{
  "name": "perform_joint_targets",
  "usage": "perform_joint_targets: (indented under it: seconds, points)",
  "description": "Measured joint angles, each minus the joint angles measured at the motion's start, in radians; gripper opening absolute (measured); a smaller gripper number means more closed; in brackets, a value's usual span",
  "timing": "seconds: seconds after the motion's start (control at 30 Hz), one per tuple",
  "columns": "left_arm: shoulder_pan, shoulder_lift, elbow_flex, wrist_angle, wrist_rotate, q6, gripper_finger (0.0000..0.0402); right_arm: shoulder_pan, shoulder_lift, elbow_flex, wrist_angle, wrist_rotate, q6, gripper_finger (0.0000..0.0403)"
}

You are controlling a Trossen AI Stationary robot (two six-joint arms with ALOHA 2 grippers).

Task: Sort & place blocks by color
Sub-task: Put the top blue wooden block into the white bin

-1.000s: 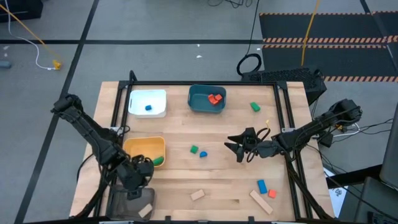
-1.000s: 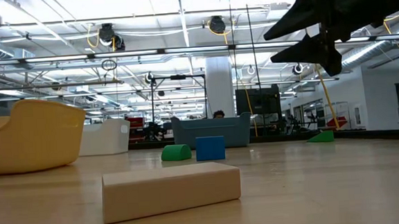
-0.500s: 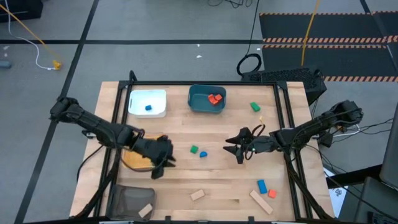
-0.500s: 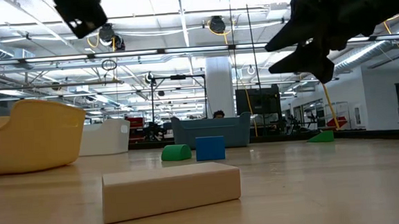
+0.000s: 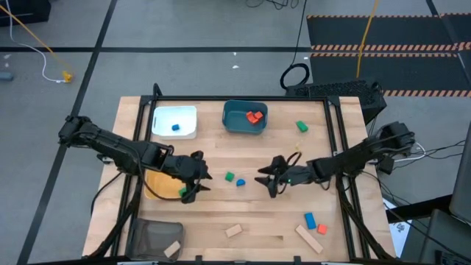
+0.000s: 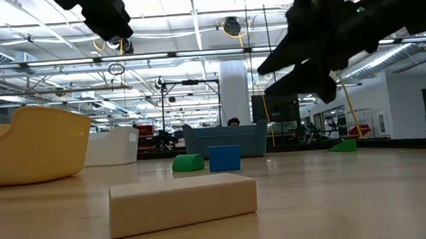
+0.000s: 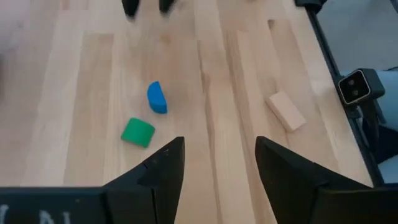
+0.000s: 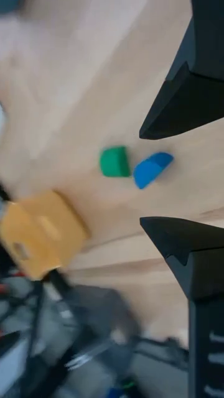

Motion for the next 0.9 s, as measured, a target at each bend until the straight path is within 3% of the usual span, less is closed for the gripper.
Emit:
perform_joint_targets:
  seconds: [0.23, 0.43, 0.63, 0.9]
  points:
    - [0.058, 0.000, 0.000, 0.073, 0.002, 0.072, 0.0198, -0.001, 0.091, 0.045, -0.020, -0.071, -0.277, 0.0205]
    - [0.131, 0.000, 0.000, 0.080, -0.001, 0.000, 0.0198, -0.001, 0.080, 0.046, -0.050, -0.071, -0.558, 0.0205]
    - [0.140, 0.000, 0.000, 0.072, 0.000, -0.013, 0.0198, -0.017, 0.081, 0.046, -0.024, -0.068, -0.621, 0.0205]
    - [0.112, 0.000, 0.000, 0.066, 0.002, 0.002, 0.0198, -0.026, 0.081, 0.046, 0.072, -0.068, -0.540, 0.0205]
